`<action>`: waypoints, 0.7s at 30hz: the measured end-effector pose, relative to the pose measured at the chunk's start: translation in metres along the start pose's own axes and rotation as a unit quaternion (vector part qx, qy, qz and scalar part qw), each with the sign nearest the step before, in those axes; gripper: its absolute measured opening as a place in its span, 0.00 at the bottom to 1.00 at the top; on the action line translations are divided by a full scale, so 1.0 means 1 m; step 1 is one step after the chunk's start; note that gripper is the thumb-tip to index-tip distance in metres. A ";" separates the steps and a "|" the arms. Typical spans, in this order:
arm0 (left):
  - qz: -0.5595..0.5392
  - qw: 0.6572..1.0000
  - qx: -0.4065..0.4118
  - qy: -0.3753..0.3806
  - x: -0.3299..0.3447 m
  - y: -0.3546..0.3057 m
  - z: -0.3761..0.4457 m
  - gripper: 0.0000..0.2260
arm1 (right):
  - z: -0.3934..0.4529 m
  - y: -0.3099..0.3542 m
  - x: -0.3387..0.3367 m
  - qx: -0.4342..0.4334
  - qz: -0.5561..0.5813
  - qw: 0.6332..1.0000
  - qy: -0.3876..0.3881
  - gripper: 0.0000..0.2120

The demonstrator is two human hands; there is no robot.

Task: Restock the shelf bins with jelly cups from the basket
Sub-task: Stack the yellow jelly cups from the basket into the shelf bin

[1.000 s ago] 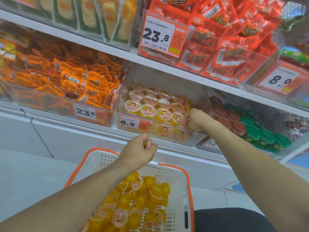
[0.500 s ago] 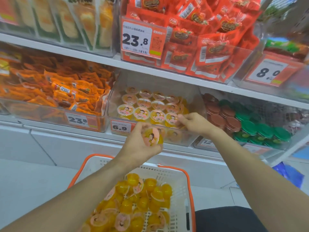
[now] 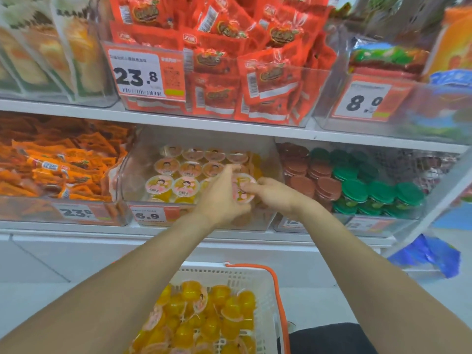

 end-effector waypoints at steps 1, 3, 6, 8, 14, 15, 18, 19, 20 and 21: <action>-0.007 1.000 -0.011 0.018 -0.001 0.001 0.002 0.41 | 0.001 0.000 0.000 0.012 -0.001 1.000 -0.011 0.12; -0.033 0.996 -0.060 0.065 -0.007 0.002 0.006 0.46 | 0.002 0.002 0.000 0.045 -0.021 0.998 -0.043 0.16; -0.021 0.980 -0.115 0.162 -0.017 0.014 0.021 0.41 | 0.006 0.001 0.002 0.084 -0.075 0.991 -0.078 0.36; -0.014 0.970 -0.120 0.213 -0.021 0.017 0.027 0.37 | 0.012 -0.002 0.003 0.108 -0.085 0.987 -0.079 0.45; 0.002 0.968 -0.125 0.215 -0.025 0.016 0.029 0.09 | 0.002 0.008 0.000 0.100 -0.196 0.963 -0.153 0.23; 0.021 0.971 -0.115 0.208 -0.025 0.018 0.028 0.09 | -0.002 0.008 0.000 0.090 -0.240 0.948 -0.188 0.22; 0.037 0.969 -0.102 0.220 -0.023 0.022 0.026 0.16 | -0.010 0.015 -0.002 0.059 -0.355 0.891 -0.278 0.18; 0.035 0.969 -0.109 0.219 -0.023 0.024 0.026 0.16 | -0.012 0.018 -0.004 0.057 -0.382 0.875 -0.291 0.17; 0.034 0.969 -0.109 0.218 -0.022 0.024 0.025 0.14 | -0.015 0.022 -0.005 0.058 -0.405 0.864 -0.292 0.16; 0.036 0.970 -0.107 0.216 -0.022 0.024 0.024 0.14 | -0.017 0.026 -0.006 0.060 -0.427 0.856 -0.283 0.16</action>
Point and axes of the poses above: each hand's wrist, its own z-axis towards the middle knuckle, its own x-axis out of the palm, y = z × x, the point moved 1 cm from there along z, towards the middle knuckle, and after that the axes turned 14 degrees about -z, right-handed, at the moved point
